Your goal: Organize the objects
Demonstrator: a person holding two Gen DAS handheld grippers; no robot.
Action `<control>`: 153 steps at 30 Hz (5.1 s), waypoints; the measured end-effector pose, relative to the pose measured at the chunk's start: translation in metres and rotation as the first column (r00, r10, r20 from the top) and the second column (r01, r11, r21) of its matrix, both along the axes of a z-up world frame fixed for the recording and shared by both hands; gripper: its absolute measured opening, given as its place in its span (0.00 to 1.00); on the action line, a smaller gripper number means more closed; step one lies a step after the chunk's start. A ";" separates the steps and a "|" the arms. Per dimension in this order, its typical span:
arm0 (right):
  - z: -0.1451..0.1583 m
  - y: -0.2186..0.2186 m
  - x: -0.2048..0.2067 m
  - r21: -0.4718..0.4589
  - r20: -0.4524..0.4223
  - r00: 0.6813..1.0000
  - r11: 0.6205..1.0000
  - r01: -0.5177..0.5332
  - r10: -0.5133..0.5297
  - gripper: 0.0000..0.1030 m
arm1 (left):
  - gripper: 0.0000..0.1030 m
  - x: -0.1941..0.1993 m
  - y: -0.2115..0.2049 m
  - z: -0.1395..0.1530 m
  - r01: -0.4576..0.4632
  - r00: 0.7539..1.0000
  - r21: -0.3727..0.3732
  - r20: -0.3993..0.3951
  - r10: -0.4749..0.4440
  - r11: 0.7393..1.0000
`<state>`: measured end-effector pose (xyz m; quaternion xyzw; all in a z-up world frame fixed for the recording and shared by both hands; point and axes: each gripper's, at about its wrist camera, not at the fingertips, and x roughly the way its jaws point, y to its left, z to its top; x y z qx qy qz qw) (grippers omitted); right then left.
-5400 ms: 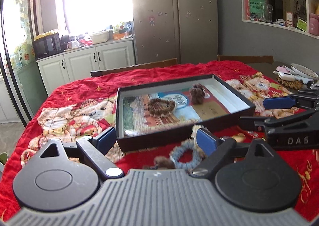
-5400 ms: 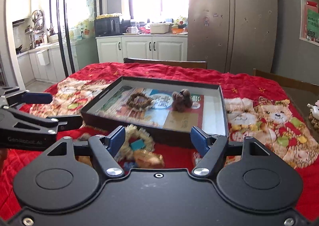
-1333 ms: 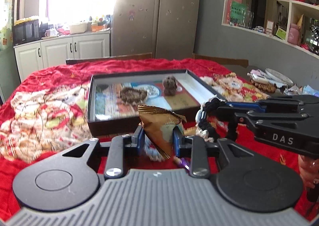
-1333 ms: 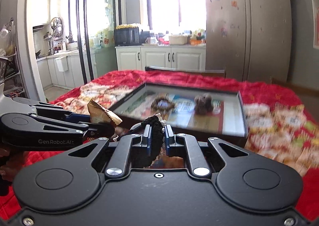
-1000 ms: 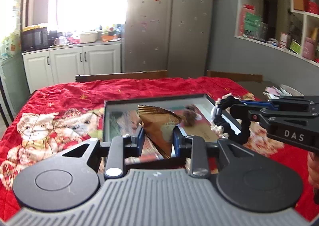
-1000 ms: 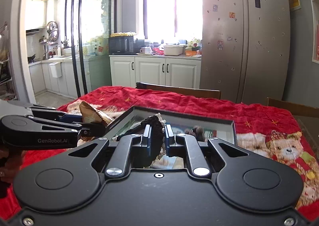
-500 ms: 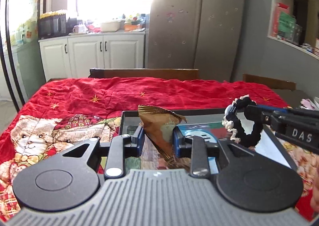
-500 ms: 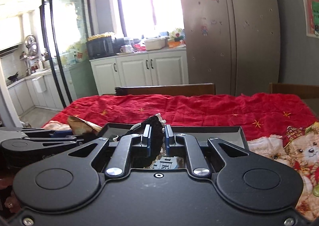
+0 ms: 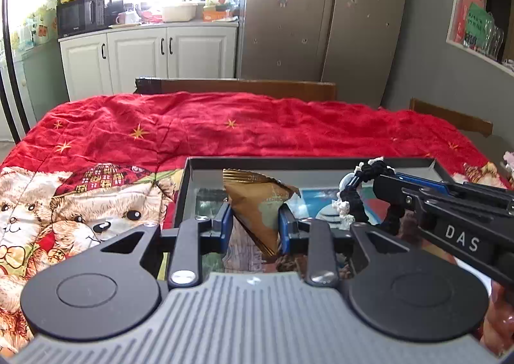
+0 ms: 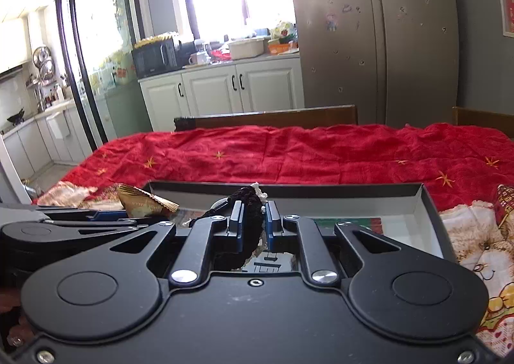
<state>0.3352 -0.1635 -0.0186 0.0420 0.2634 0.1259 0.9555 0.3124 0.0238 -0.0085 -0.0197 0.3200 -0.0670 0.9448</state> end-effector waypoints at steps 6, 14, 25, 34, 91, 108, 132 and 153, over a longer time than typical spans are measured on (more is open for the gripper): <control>-0.011 0.002 0.007 -0.015 -0.033 0.999 1.000 0.012 -0.013 0.12 | 0.32 0.007 -0.005 -0.009 0.023 0.999 0.018 -0.027 -0.023 1.000; -0.012 0.003 0.009 -0.022 -0.048 0.999 1.000 0.019 -0.020 0.12 | 0.32 0.008 -0.010 -0.014 0.034 0.999 0.034 -0.039 -0.033 0.999; -0.018 0.004 0.013 -0.041 -0.078 0.997 0.999 0.025 -0.028 0.12 | 0.33 0.010 -0.011 -0.017 0.038 0.998 0.040 -0.051 -0.036 0.998; -0.018 0.006 0.013 -0.053 -0.086 0.996 0.998 0.017 -0.022 0.13 | 0.33 0.010 -0.011 -0.018 0.037 0.998 0.044 -0.056 -0.034 0.998; 0.039 -0.016 -0.061 -0.016 0.018 1.000 1.000 0.024 -0.024 0.43 | 0.89 -0.057 0.002 0.037 -0.089 0.993 0.113 0.085 0.079 0.990; 0.059 -0.027 -0.128 -0.027 0.018 0.999 0.999 -0.029 0.029 0.47 | 0.99 -0.124 0.005 0.066 -0.064 0.986 0.130 0.164 0.042 0.989; 0.056 -0.046 -0.209 0.014 0.015 0.999 0.999 -0.042 0.042 0.49 | 1.00 -0.207 0.013 0.059 0.036 0.983 0.116 0.175 -0.056 0.993; 0.011 -0.048 -0.245 0.023 -0.013 0.997 0.997 -0.077 0.077 0.50 | 1.00 -0.225 0.016 0.013 0.149 0.979 0.105 0.124 -0.162 0.983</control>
